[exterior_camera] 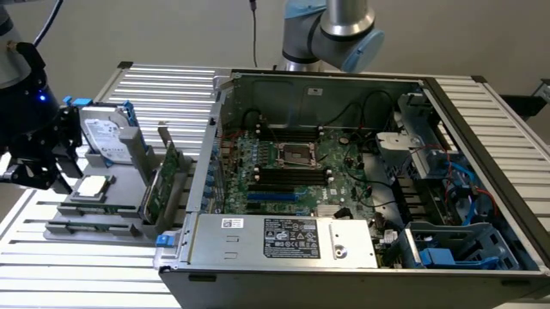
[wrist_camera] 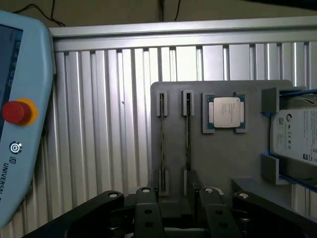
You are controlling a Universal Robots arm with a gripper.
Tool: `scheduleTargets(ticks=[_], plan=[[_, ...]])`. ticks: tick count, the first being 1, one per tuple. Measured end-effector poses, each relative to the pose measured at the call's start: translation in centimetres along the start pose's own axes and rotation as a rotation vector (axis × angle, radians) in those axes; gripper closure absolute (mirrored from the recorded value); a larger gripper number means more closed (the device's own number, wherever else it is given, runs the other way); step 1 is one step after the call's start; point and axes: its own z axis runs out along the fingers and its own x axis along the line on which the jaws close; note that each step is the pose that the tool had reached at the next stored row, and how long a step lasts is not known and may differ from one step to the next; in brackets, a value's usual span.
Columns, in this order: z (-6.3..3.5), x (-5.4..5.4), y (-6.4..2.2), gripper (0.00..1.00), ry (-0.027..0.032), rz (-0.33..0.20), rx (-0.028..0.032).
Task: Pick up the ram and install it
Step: 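Pick up the ram and move it above insertion slot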
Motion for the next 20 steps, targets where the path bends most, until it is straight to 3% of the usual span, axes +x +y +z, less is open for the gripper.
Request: scheduleTargets(ticks=[9,20], plan=[[1.65,0.0,0.10,0.64,0.0016,-0.033,0.0007],[3.67,0.2,0.43,0.64,0.0018,-0.036,0.0009]])
